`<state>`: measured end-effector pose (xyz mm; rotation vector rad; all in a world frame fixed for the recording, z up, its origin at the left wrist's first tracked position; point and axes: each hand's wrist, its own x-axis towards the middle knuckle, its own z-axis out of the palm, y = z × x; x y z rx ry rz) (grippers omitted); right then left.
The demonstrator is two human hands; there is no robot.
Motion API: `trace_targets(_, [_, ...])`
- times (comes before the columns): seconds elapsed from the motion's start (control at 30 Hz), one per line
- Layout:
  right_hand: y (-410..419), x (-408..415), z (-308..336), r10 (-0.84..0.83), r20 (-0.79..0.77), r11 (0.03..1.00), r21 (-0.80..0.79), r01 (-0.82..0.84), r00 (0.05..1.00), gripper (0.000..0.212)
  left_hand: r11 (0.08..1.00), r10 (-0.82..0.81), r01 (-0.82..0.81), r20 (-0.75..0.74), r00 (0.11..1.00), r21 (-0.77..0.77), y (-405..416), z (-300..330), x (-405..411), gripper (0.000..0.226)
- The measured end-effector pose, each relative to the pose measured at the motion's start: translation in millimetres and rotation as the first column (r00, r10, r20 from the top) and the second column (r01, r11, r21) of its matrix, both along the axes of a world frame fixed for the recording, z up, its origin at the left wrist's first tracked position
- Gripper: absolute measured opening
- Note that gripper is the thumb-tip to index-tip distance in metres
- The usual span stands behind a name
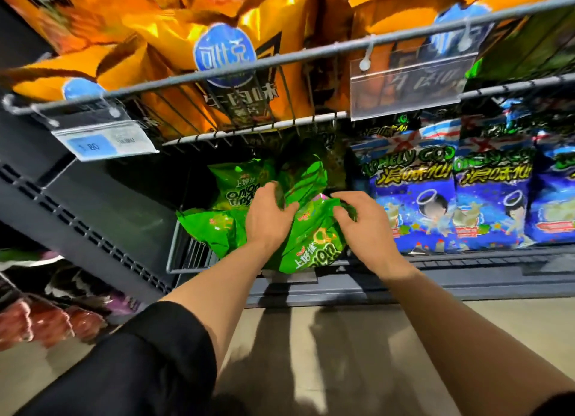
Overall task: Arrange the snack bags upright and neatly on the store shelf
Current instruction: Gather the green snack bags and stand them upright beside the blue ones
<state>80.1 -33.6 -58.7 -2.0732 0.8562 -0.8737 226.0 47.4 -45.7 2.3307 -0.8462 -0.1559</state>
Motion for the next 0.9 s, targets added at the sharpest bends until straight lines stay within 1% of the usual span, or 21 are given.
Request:
trace_targets(0.07, [-3.7, -9.0, -16.2, -0.042, -0.096, 0.998, -0.042, 0.038, 0.994, 0.034, 0.998, -0.006, 0.010, -0.062, 0.998, 0.058, -13.1, 2.0, 0.6, 0.075])
trace_targets(0.1, [-3.8, -13.8, -24.2, -0.055, -0.158, 0.998, -0.017, 0.053, 0.986, 0.039, 0.998, -0.011, 0.017, -0.103, 0.995, 0.063, -20.2, 3.0, 1.1, 0.085])
trace_targets(0.17, [0.3, -20.7, -38.0, -0.052, -0.228, 0.996, 0.052, 0.066, 0.972, 0.042, 0.995, -0.032, 0.045, -0.146, 0.989, 0.088, -33.1, 0.7, 4.5, 0.092])
trace_targets(0.23, [3.7, -24.5, -47.1, -0.079, -0.222, 0.994, 0.054, 0.093, 0.972, 0.042, 0.983, -0.070, 0.092, -0.136, 0.988, 0.160, -40.8, -3.2, 5.3, 0.079])
trace_targets(0.3, [3.8, -25.2, -50.4, -0.116, -0.230, 0.990, 0.049, 0.131, 0.966, 0.038, 0.963, -0.125, 0.131, -0.042, 0.991, 0.235, -42.7, -8.8, 2.0, 0.060])
trace_targets(0.33, [4.2, -24.4, -51.1, -0.119, -0.245, 0.989, 0.054, 0.136, 0.962, 0.037, 0.960, -0.142, 0.132, 0.020, 0.990, 0.246, -40.6, -13.1, 0.4, 0.055])
trace_targets(0.37, [4.8, -23.5, -51.7, -0.117, -0.262, 0.988, 0.063, 0.138, 0.958, 0.036, 0.964, -0.142, 0.122, 0.070, 0.987, 0.236, -36.9, -17.4, -0.8, 0.052])
trace_targets(0.43, [5.6, -22.2, -49.0, -0.140, -0.269, 0.983, 0.079, 0.166, 0.953, 0.035, 0.980, -0.113, 0.094, 0.105, 0.988, 0.173, -28.8, -21.9, -2.1, 0.051])
trace_targets(0.5, [6.4, -21.7, -42.4, -0.183, -0.226, 0.975, 0.086, 0.206, 0.957, 0.032, 0.993, -0.087, 0.075, 0.134, 0.987, 0.096, -20.2, -16.9, -3.4, 0.052])
trace_targets(0.53, [7.2, -21.5, -38.0, -0.199, -0.196, 0.972, 0.083, 0.219, 0.960, 0.030, 0.996, -0.075, 0.063, 0.173, 0.982, 0.071, -15.3, -10.7, -3.8, 0.053])
trace_targets(0.63, [11.6, -20.5, -21.0, -0.229, -0.102, 0.970, 0.056, 0.236, 0.968, 0.025, 0.996, -0.064, 0.040, 0.343, 0.937, 0.074, 4.5, 14.2, -4.0, 0.068])
trace_targets(0.7, [16.9, -19.3, -8.4, -0.239, -0.053, 0.970, 0.037, 0.241, 0.970, 0.024, 0.996, -0.075, 0.048, 0.423, 0.903, 0.073, 21.3, 30.2, -5.8, 0.077])
trace_targets(0.77, [23.4, -17.8, 3.5, -0.235, -0.010, 0.972, 0.018, 0.235, 0.972, 0.024, 0.997, -0.080, 0.080, 0.456, 0.886, 0.019, 38.2, 44.4, -8.0, 0.080])
trace_targets(0.83, [33.1, -18.0, 14.2, -0.210, 0.004, 0.978, 0.000, 0.210, 0.978, 0.024, 0.993, -0.075, 0.111, 0.494, 0.866, -0.044, 55.5, 54.5, -8.6, 0.075])
trace_targets(0.87, [38.0, -18.9, 19.2, -0.182, -0.004, 0.983, -0.023, 0.182, 0.983, 0.028, 0.990, -0.067, 0.119, 0.503, 0.862, -0.073, 64.7, 60.1, -9.0, 0.072])
trace_targets(0.9, [42.4, -20.4, 25.1, -0.142, -0.017, 0.989, -0.048, 0.141, 0.990, 0.036, 0.986, -0.065, 0.133, 0.510, 0.858, -0.098, 73.8, 66.6, -9.9, 0.070])
